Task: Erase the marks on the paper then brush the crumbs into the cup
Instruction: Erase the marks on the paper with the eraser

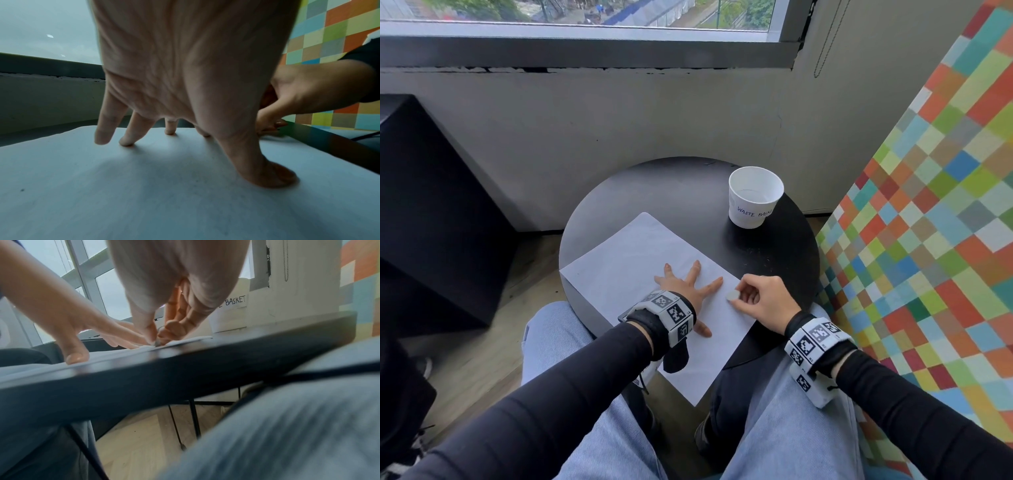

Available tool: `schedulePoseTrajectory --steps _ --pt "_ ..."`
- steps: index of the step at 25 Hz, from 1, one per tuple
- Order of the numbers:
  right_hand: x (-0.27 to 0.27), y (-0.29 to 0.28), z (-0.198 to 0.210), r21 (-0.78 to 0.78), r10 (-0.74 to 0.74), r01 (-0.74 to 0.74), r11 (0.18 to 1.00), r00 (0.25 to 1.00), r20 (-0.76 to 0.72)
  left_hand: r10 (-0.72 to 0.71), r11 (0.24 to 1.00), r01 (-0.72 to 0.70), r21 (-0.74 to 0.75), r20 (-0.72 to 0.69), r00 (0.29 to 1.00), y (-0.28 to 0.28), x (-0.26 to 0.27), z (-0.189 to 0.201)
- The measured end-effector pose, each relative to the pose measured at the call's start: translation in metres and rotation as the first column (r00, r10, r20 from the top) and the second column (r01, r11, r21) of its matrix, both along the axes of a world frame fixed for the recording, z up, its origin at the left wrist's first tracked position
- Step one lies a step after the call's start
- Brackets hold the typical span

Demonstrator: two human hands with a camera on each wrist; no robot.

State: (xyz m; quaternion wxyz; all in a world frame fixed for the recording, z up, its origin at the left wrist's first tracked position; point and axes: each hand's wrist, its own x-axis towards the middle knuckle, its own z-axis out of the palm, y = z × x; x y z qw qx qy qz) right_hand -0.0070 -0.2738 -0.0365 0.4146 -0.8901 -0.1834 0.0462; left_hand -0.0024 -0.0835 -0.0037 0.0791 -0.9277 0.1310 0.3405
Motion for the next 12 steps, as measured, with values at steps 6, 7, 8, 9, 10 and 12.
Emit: schedulePoseTrajectory --steps 6,7,8,9,10,12 --pt "0.0000 0.0043 -0.0020 0.003 0.025 -0.025 1.000 1.000 0.008 0.009 1.000 -0.009 -0.004 -0.004 1.000 0.0018 0.0012 -0.0042" --pt "0.0005 0.0038 -0.0017 0.000 0.017 -0.017 1.000 1.000 0.012 0.010 1.000 -0.010 -0.008 -0.006 1.000 0.0021 0.0014 -0.0042" --pt "-0.0009 0.0046 -0.0015 -0.001 0.064 -0.064 0.998 0.998 -0.005 0.012 1.000 -0.012 -0.011 -0.009 1.000 0.0027 0.0011 -0.0039" --pt "-0.0038 0.0057 -0.0018 -0.003 0.128 -0.128 0.992 0.991 -0.031 0.011 1.000 -0.011 -0.011 -0.011 1.000 0.0030 0.0006 -0.0039" --pt "-0.0055 0.0069 -0.0021 -0.005 0.159 -0.159 0.987 0.987 -0.040 0.009 1.000 -0.009 -0.013 -0.010 1.000 0.0031 0.0004 -0.0034" --pt "-0.0020 0.0066 -0.0023 -0.010 0.062 -0.062 0.998 0.998 0.015 0.010 1.000 -0.010 -0.022 -0.005 1.000 0.0033 0.0011 -0.0037"
